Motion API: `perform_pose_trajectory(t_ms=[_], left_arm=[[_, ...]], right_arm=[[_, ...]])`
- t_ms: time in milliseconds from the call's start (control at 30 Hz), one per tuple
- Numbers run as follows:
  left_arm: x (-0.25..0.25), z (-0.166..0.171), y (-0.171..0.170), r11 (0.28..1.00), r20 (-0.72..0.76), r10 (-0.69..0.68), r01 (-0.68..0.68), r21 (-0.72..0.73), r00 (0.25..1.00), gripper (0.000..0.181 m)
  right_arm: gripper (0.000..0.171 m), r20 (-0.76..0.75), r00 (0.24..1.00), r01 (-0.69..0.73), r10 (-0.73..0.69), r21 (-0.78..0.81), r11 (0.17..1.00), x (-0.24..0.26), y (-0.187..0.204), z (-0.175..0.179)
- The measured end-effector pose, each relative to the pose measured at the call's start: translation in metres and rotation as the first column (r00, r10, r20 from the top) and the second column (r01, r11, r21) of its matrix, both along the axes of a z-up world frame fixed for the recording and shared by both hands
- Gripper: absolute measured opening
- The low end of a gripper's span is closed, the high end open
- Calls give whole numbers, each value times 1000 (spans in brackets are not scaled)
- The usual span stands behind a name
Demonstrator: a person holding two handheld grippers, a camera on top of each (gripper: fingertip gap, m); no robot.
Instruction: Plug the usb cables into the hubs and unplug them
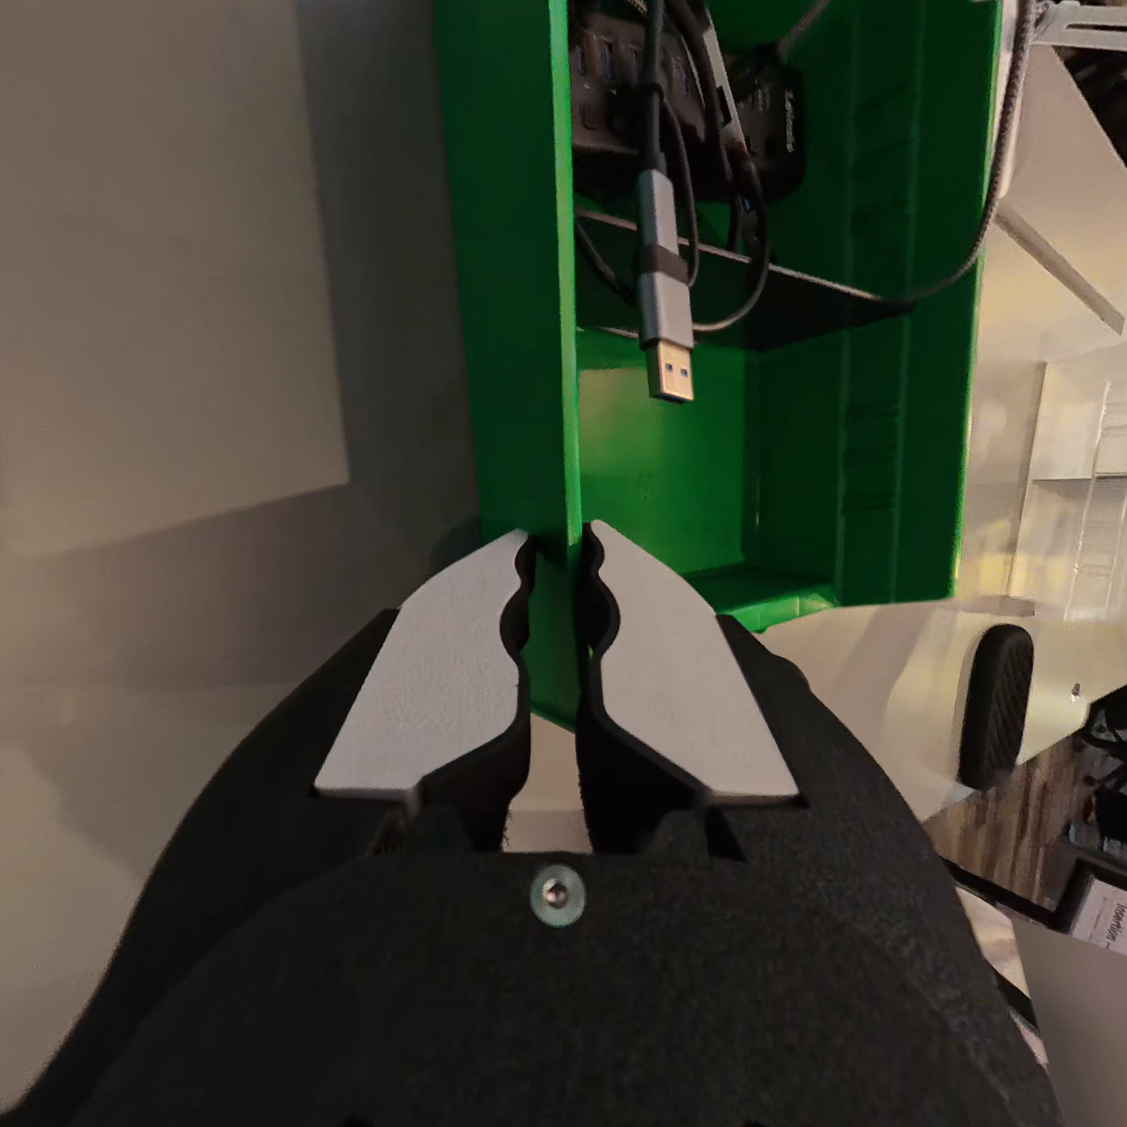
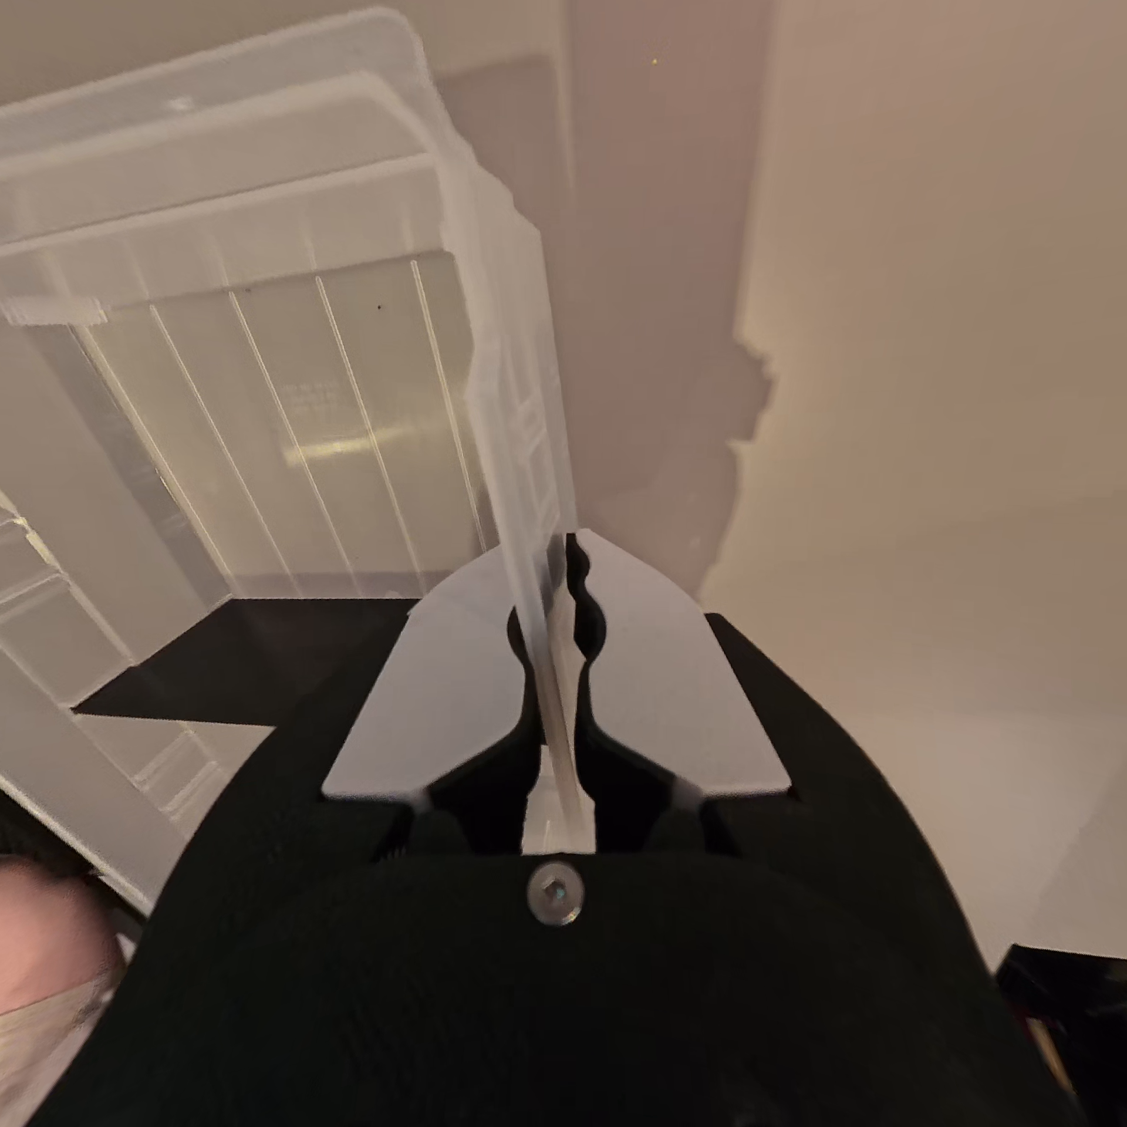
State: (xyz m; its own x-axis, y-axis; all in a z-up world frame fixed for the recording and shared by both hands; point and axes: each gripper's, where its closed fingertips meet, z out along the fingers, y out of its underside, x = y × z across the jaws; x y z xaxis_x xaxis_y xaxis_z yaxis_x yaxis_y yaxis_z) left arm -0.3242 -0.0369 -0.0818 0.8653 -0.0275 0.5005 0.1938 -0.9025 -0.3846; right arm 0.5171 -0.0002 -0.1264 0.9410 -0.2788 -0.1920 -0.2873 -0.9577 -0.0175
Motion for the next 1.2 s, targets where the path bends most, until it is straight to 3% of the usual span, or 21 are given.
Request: perform_pose_trajectory(t_ms=[100, 233, 367, 433, 600, 733, 1200], left_arm=[[-14, 0, 0, 1000, -75, 14, -12, 26, 997, 9], [-20, 0, -1, 999, -90, 6, -2, 40, 996, 8], [-16, -1, -6, 985, -259, -150, 168, 49, 954, 6], [-15, -2, -7, 981, -304, -169, 188, 36, 938, 5], [-14, -1, -8, 980, -269, -177, 195, 40, 947, 6], [-14, -2, -8, 962, -375, -239, 270, 32, 895, 7], [-7, -2, -10, 951, -348, -265, 303, 59, 899, 8]], right_arm=[[7, 64, 987, -147, 147, -13, 989, 0, -3, 0], [7, 88, 976, -192, 198, -67, 979, -5, -11, 0], [7, 76, 972, -218, 221, -46, 975, -7, -12, 0], [7, 67, 972, -225, 227, -38, 974, -7, -12, 0], [8, 101, 932, -348, 349, -26, 937, -6, -11, 0], [10, 114, 911, -399, 396, 5, 917, -6, -9, 0], [12, 147, 882, -456, 448, 23, 890, -8, -11, -1]])
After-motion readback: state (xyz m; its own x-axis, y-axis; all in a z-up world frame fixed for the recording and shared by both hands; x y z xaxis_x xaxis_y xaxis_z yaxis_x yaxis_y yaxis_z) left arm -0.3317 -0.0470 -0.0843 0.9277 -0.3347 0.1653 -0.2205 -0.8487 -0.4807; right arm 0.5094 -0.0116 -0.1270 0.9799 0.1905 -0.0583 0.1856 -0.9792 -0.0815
